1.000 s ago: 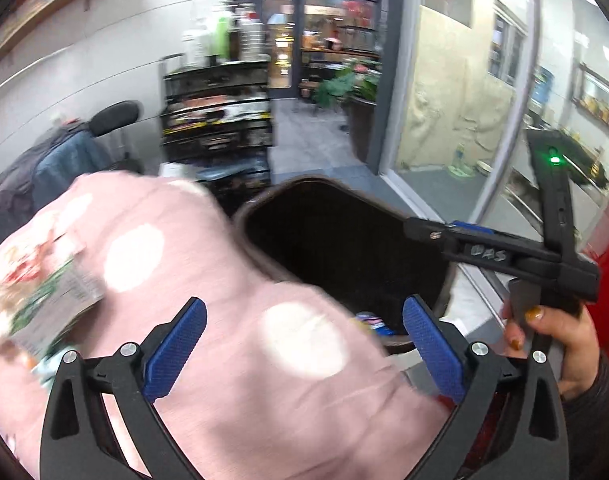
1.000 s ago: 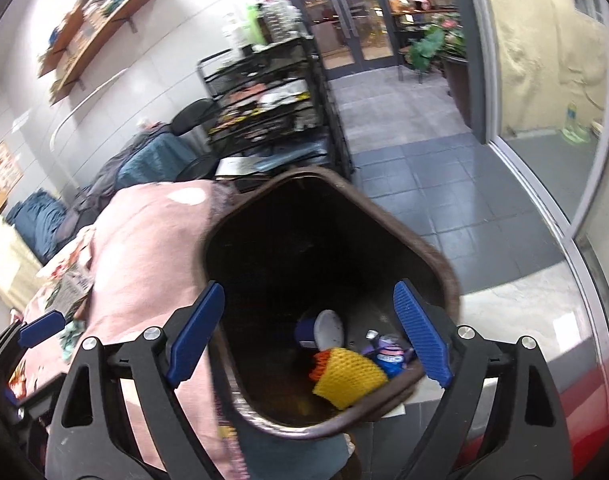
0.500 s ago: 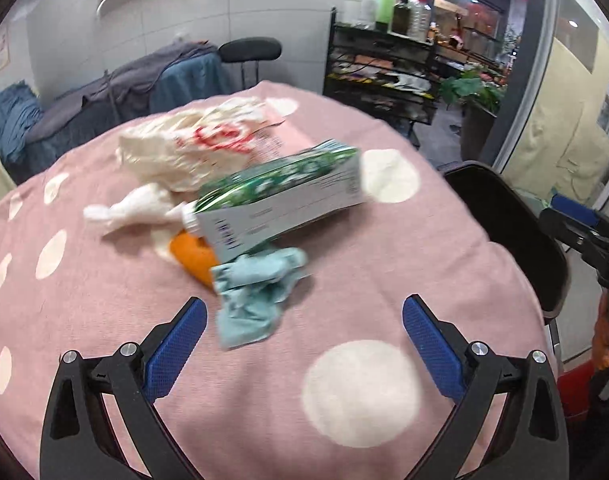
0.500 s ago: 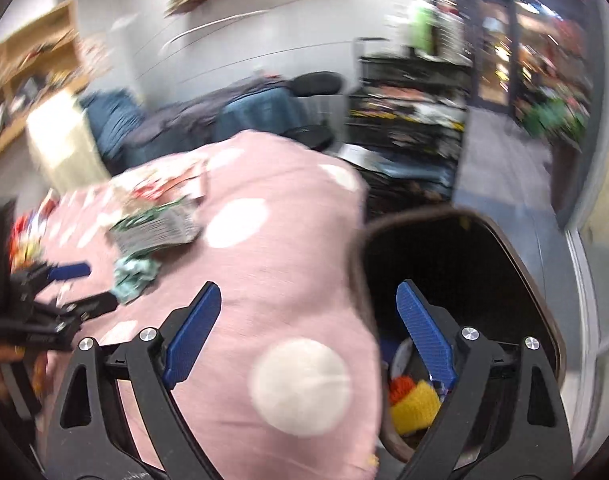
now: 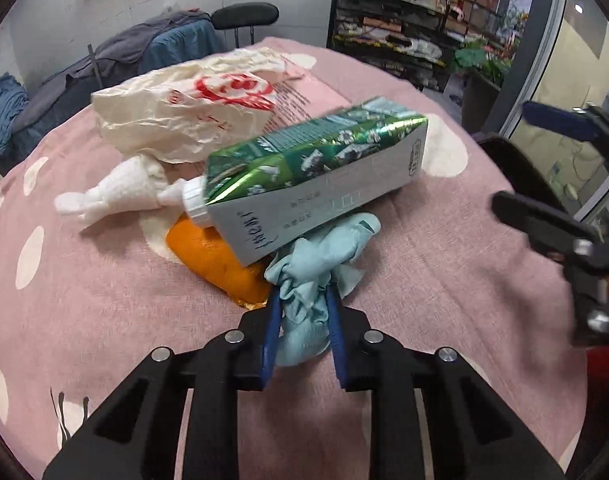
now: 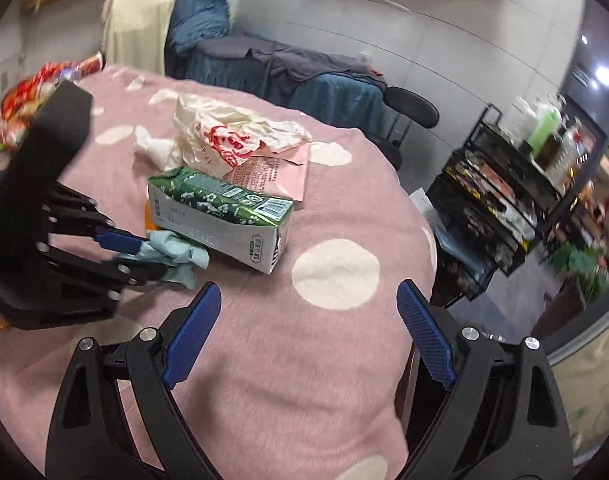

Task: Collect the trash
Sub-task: 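Grasp the light blue cloth with the left tool while the right tool grasps the green-and-white milk carton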

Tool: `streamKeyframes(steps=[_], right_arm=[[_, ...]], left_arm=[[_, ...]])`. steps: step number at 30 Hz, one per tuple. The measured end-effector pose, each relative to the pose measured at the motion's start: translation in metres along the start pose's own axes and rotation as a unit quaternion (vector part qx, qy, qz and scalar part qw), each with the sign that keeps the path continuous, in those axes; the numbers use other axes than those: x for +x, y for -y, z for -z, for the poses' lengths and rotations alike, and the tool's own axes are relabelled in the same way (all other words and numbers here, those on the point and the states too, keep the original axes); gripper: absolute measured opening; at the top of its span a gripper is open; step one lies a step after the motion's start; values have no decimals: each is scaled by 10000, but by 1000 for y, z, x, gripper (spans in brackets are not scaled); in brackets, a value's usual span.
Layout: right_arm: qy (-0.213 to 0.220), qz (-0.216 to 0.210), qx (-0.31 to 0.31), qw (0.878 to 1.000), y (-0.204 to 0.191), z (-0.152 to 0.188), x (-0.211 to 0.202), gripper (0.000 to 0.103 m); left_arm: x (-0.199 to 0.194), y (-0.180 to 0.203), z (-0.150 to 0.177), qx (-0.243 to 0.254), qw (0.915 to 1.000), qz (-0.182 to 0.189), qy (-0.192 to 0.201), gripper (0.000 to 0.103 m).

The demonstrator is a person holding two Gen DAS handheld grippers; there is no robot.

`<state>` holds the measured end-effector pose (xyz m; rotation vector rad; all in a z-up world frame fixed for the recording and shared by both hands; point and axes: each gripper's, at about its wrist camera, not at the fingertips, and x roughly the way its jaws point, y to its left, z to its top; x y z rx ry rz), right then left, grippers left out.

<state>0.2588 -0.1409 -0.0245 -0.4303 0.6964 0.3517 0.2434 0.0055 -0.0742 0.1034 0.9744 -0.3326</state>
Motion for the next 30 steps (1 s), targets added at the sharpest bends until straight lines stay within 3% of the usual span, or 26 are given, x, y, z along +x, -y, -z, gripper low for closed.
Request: streamKeyframes(steps=[6, 13, 17, 22, 30], right_arm=[[-98, -64, -1008, 9948, -33, -19, 27, 89], [-137, 392, -2506, 9672, -90, -32, 68, 88], [-38, 590, -2955, 9535, -108, -34, 80, 71], [156, 289, -2727, 9615, -102, -31, 63, 55], [515, -27, -1975, 9789, -83, -20, 9, 53]], left_arm=[[-44, -29, 21, -510, 9970, 66, 580, 18], [-64, -59, 36, -1040, 9910, -76, 837, 18], [-62, -61, 40, -1138, 9900, -112, 825, 18], [-71, -57, 41, -1127, 9882, -58, 1034, 18], [-80, -41, 40, -1057, 9867, 113, 1232, 18]])
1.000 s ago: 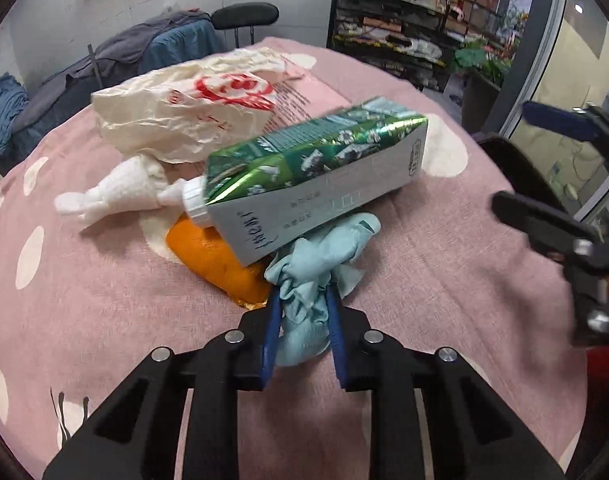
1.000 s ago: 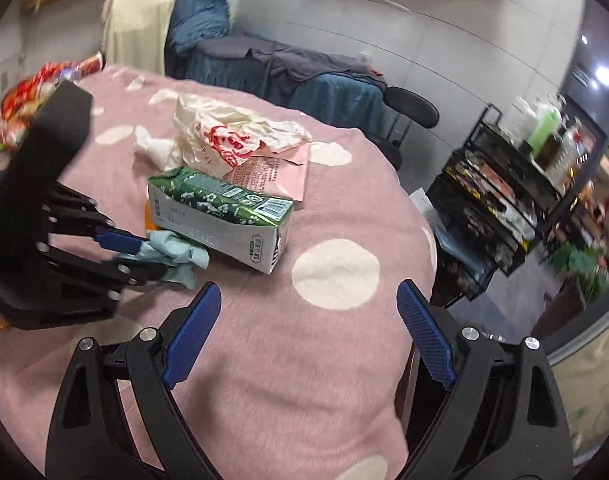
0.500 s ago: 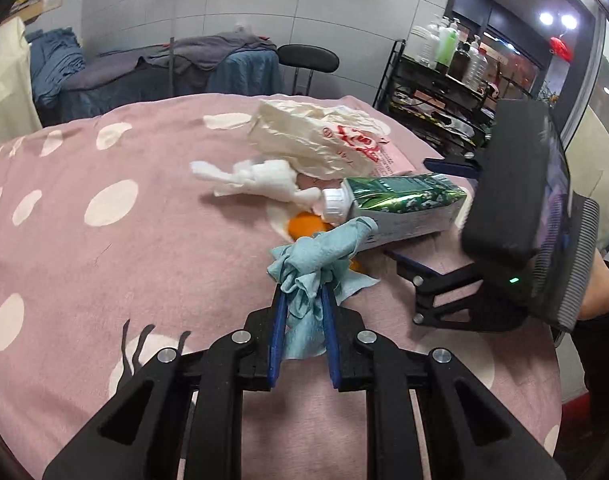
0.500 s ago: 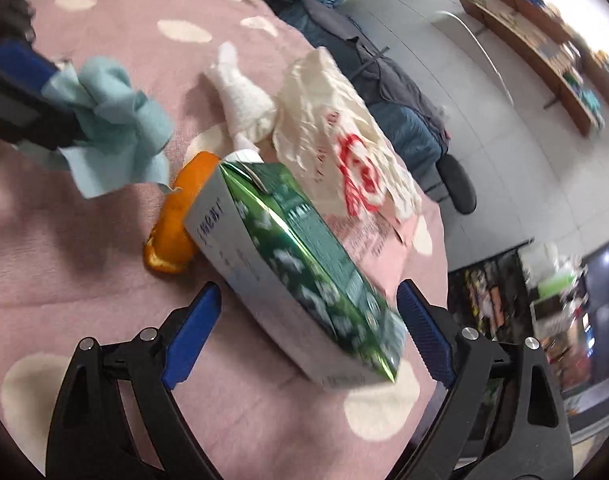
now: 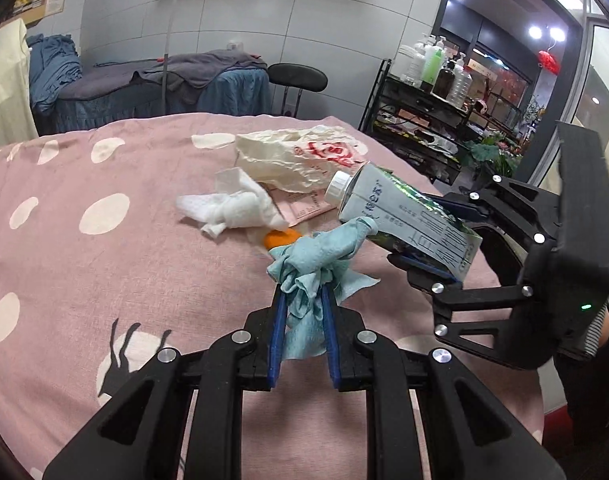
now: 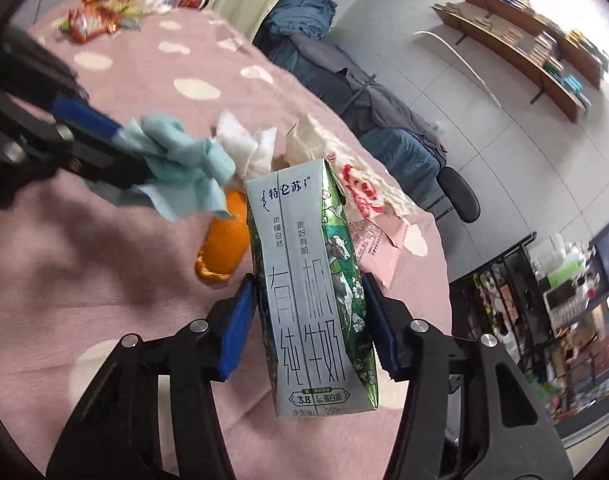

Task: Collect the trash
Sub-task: 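Grasp the light blue cloth with the left tool while the right tool grasps the green-and-white milk carton, then carry the cloth and carton over the bin and open both tools to drop them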

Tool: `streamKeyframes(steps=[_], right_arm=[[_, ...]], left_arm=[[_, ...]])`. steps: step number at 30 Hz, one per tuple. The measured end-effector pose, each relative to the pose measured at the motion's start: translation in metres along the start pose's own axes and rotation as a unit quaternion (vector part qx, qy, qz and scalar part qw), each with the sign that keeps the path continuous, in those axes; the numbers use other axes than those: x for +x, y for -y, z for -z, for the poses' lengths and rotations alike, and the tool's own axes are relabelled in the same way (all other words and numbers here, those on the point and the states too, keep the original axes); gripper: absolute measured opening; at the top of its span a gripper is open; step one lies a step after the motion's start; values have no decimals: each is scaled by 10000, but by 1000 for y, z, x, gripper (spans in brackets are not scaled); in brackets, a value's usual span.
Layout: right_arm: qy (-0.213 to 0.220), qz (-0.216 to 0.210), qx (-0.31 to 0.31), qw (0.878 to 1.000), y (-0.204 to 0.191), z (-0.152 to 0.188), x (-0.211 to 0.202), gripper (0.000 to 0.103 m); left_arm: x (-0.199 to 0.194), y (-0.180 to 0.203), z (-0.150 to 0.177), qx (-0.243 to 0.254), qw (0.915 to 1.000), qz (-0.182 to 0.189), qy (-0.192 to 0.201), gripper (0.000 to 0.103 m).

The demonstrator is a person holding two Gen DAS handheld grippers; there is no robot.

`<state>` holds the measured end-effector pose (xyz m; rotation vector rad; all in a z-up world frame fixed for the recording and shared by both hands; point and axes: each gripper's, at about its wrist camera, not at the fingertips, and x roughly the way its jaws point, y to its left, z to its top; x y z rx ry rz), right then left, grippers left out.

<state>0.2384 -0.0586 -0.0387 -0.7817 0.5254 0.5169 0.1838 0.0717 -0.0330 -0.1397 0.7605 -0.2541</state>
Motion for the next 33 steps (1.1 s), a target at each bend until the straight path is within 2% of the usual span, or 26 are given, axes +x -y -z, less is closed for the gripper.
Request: streamKeyframes(steps=[7, 13, 16, 25, 33], right_arm=[[225, 46, 845, 9962, 19, 18, -47, 53], [220, 211, 1592, 9868, 37, 51, -73, 54], [167, 267, 2087, 9775, 51, 73, -84, 54], [-60, 586, 3002, 9521, 87, 139, -104, 54], [-340, 878, 3741, 9226, 110, 198, -109, 54]], left_arm=[[-2, 37, 0, 290, 9993, 224, 60, 18], [-1, 69, 1, 548, 9974, 451, 105, 18], [2, 86, 1, 677, 9961, 553, 82, 18], [19, 136, 4, 1053, 9893, 1002, -78, 18], [32, 181, 8, 1423, 9808, 1319, -205, 18]])
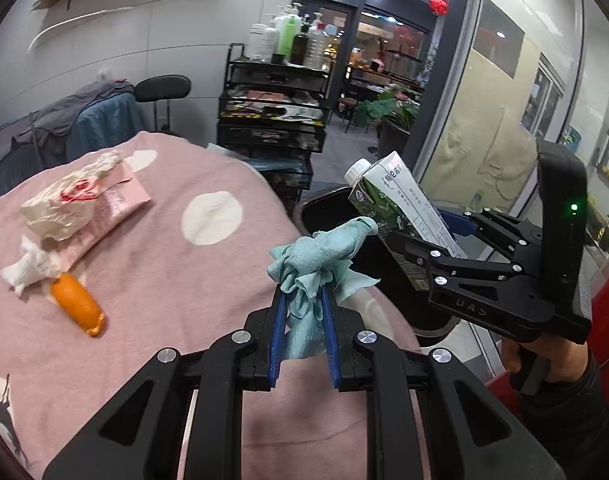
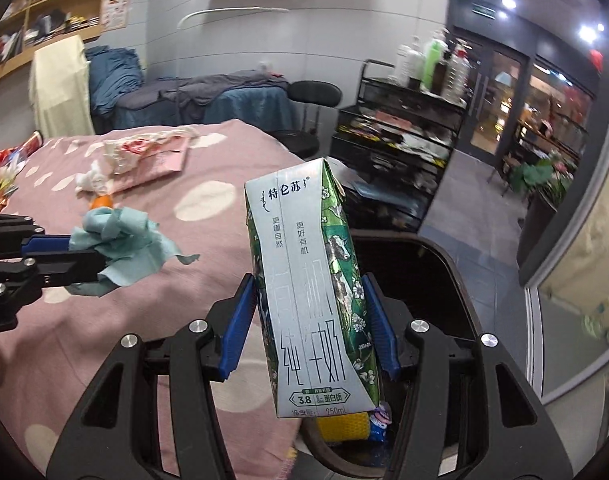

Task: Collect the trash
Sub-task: 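Carry the cloth and carton over the bin and open both tools to drop them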

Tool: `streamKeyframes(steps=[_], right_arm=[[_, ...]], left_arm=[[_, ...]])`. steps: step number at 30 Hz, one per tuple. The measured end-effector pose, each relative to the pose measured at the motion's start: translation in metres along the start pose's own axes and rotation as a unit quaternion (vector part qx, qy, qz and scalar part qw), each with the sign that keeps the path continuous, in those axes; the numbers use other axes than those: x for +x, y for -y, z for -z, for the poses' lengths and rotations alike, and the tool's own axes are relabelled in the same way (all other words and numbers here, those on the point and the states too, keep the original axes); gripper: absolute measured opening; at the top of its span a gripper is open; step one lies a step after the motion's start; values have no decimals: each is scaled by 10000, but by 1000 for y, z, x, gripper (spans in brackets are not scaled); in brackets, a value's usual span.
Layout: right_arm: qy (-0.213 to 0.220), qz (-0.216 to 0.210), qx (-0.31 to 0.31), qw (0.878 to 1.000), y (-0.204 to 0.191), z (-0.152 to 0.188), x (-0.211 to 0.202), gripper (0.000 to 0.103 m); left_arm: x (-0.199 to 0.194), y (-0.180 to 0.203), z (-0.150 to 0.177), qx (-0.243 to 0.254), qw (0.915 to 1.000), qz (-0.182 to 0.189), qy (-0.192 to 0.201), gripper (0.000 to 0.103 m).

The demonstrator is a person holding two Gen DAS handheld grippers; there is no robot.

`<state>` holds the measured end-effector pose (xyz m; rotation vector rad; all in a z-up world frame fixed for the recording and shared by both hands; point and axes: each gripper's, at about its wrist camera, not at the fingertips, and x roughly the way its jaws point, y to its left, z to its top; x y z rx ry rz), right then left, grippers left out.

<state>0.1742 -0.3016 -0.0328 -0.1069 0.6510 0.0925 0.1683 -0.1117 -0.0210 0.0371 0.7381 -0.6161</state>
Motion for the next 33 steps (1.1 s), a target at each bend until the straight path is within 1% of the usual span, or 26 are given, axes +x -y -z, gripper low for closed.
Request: streamKeyframes(steps=[6, 11, 19, 23, 26, 27, 28, 29, 31, 33], right_arm=[[-202, 203, 567, 9980, 37, 17, 12, 54], [-541, 375, 987, 9929, 62, 33, 34, 54], [-1117, 294, 1587, 9805, 87, 56, 68, 54], [-1305, 255, 1677, 9768, 89, 64, 78, 55], [-1309, 240, 1760, 9754, 90, 67, 82, 56], [-1306, 231, 1797, 9747, 90, 68, 82, 58], [-1284, 235, 1839, 9742, 91, 69, 81, 66], [-1225, 287, 1887, 9739, 93, 69, 78, 70], [-1129, 352, 1928, 9741, 93, 66, 73, 70], [-934, 418, 1983, 9748, 96, 64, 61, 70]], left_arm=[[17, 23, -9, 212, 9996, 163, -57, 18], [30, 40, -12, 393, 9988, 231, -156, 18], [51, 56, -13, 494, 9976, 322, -356, 18], [59, 55, -15, 469, 9972, 362, -449, 18], [65, 56, -17, 470, 9970, 358, -496, 18], [68, 57, -18, 472, 9969, 361, -509, 18], [69, 57, -18, 476, 9968, 373, -522, 18], [71, 57, -18, 484, 9966, 388, -538, 18], [75, 61, -20, 511, 9964, 388, -552, 18], [80, 65, -23, 550, 9959, 418, -578, 18]])
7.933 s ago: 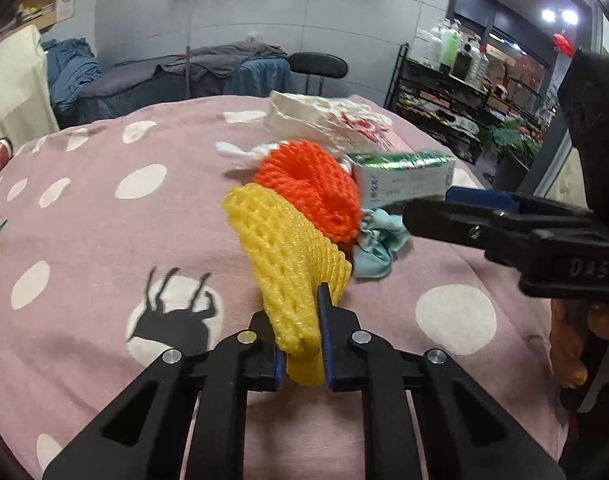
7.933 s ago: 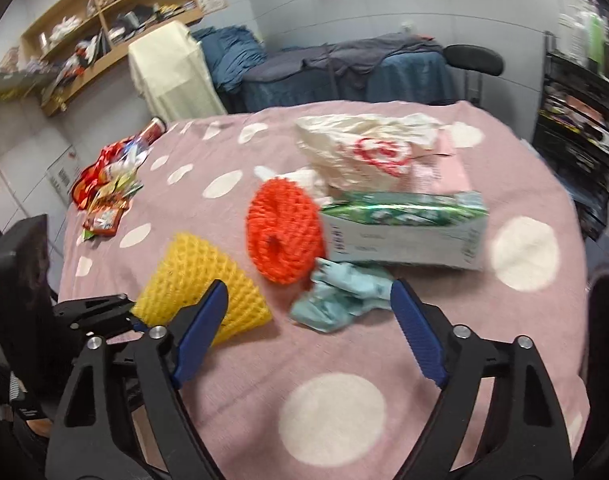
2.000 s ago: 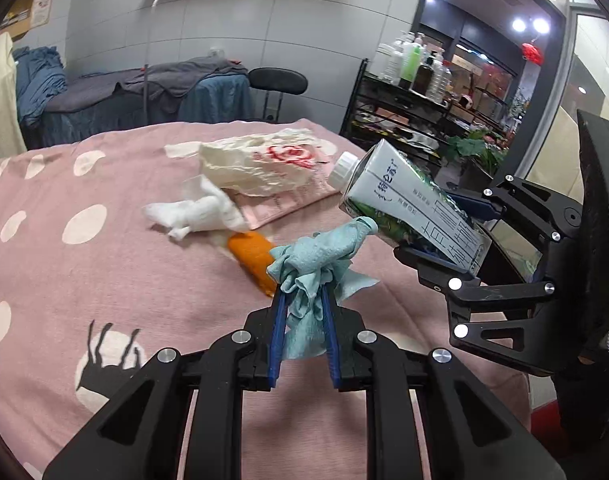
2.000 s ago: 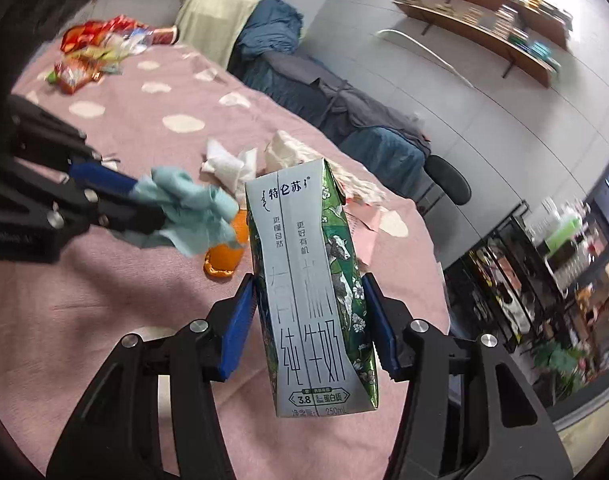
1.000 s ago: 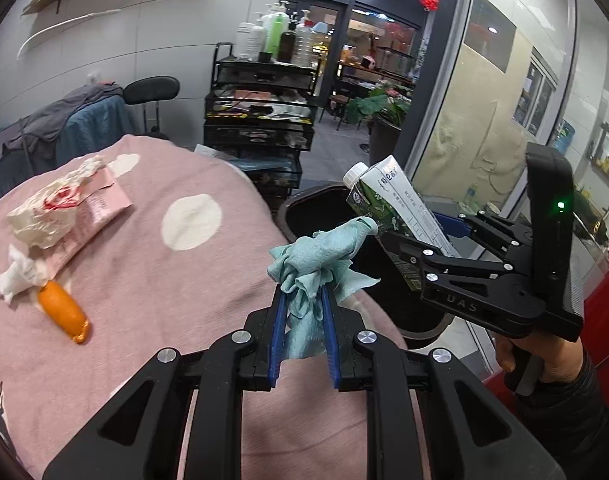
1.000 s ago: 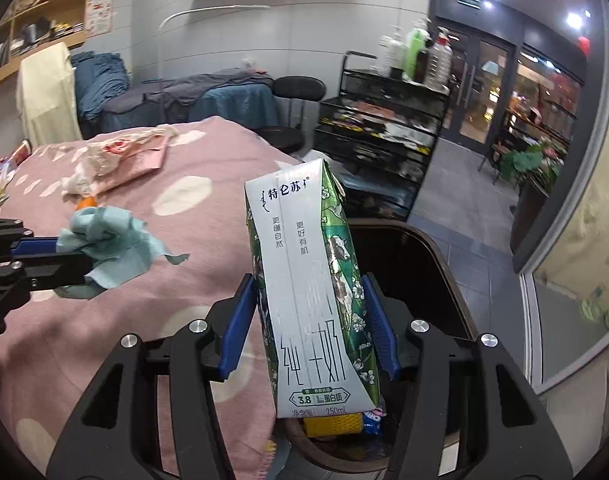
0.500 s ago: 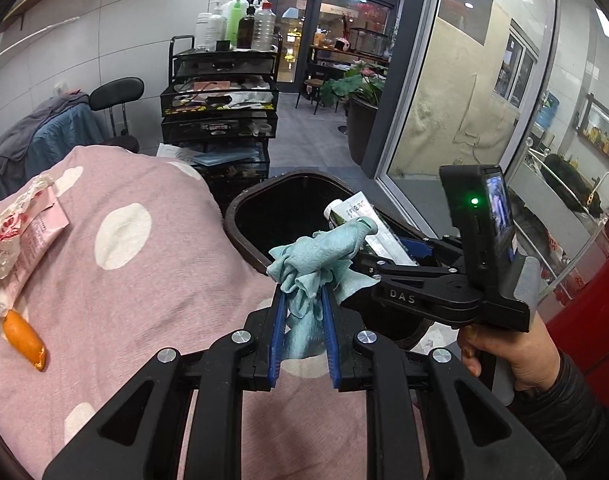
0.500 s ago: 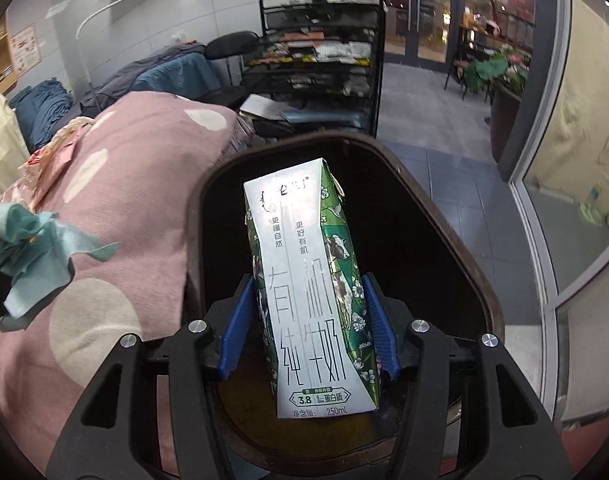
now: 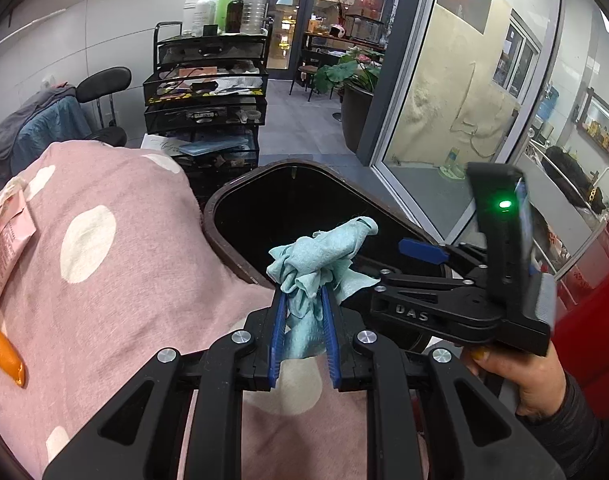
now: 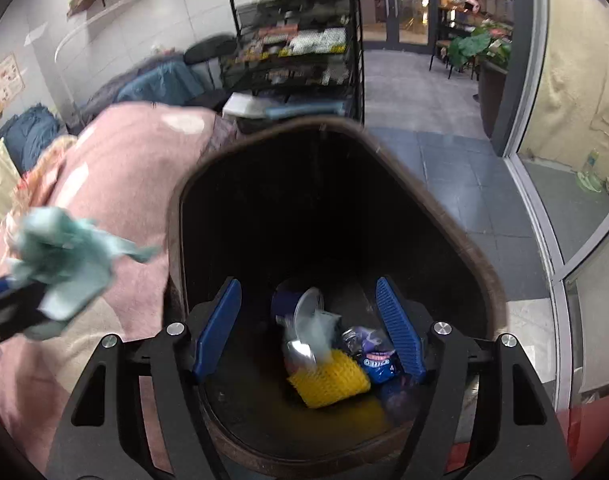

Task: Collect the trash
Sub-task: 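Carry the cloth and carton over the bin and open both tools to drop them, then move both tools back over the table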

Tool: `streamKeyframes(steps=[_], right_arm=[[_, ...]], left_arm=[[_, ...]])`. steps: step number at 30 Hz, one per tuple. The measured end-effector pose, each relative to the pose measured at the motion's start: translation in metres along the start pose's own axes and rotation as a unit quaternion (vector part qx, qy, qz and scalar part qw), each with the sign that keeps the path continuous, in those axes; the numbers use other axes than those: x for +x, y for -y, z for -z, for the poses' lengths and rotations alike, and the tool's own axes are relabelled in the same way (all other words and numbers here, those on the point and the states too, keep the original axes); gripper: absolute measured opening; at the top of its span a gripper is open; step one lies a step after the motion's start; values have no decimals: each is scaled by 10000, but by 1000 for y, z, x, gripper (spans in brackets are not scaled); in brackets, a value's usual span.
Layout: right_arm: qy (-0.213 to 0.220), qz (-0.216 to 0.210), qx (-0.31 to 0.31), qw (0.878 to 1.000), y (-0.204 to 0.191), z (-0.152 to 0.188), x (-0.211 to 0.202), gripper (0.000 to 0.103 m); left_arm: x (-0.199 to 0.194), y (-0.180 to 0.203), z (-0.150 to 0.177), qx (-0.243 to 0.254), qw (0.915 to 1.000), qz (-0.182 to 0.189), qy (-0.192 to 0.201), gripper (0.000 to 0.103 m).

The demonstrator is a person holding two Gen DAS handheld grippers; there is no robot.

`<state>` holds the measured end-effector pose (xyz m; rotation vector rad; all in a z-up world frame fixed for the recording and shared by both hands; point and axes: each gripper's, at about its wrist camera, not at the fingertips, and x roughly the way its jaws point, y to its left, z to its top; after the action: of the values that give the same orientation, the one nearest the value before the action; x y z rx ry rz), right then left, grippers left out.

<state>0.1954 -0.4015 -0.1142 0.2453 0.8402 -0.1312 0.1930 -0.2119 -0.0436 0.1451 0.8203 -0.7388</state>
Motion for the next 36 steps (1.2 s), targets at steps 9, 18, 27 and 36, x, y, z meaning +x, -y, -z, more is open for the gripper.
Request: streamKeyframes(steps=[9, 18, 27, 36], right_arm=[[749, 826, 415, 9929, 26, -4, -45, 84], [998, 1048, 1094, 9834, 67, -7, -62, 86], [1075, 1137, 1209, 9803, 78, -5, -69, 89], [1093, 1107, 1253, 9798, 77, -2, -71, 95]], left_arm=[[29, 19, -11, 135, 9992, 196, -312, 18], [59, 37, -22, 233, 9975, 344, -570, 18], [76, 37, -23, 84, 9958, 487, -777, 27], [68, 26, -23, -297, 9971, 488, -511, 91]])
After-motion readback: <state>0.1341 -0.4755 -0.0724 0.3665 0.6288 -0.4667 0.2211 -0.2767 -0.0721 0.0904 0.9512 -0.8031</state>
